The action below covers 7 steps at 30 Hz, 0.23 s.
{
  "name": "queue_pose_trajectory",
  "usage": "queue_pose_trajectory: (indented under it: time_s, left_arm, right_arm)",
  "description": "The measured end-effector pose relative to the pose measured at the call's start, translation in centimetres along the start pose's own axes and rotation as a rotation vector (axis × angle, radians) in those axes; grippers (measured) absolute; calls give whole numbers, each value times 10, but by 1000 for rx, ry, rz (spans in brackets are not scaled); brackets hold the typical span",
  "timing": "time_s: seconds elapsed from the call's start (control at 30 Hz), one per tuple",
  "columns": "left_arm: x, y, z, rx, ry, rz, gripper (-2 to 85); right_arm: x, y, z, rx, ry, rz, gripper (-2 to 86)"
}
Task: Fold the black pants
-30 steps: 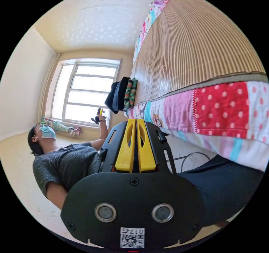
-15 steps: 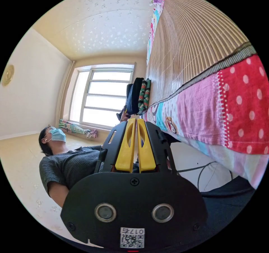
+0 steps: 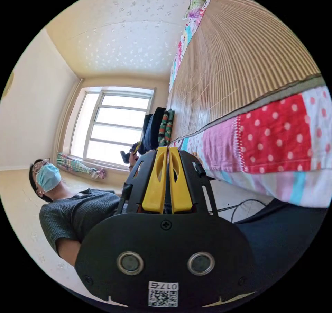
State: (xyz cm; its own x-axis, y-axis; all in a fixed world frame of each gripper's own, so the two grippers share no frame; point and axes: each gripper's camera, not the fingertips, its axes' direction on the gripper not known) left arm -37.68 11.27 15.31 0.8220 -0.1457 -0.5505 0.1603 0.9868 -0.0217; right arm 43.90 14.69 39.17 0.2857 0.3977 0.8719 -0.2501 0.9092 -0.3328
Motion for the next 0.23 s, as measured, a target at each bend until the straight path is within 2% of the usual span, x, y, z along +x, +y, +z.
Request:
queue_pose_trajectory:
  time_s: [0.03, 0.07, 0.13, 0.23]
  left_arm:
    - [31, -14, 43, -257, 9, 96, -8]
    - [46, -18, 69, -415, 7, 142, -7]
    - [95, -5, 179, -1019, -108, 300, -6]
    - [144, 21, 254, -1223, -148, 492, -5]
  right_arm:
    - [4, 3, -15, 56, 30, 28, 5]
    - [6, 4, -23, 85, 45, 43, 5]
    - [13, 10, -53, 211, 97, 99, 5]
    - [22, 17, -94, 396, 129, 143, 6]
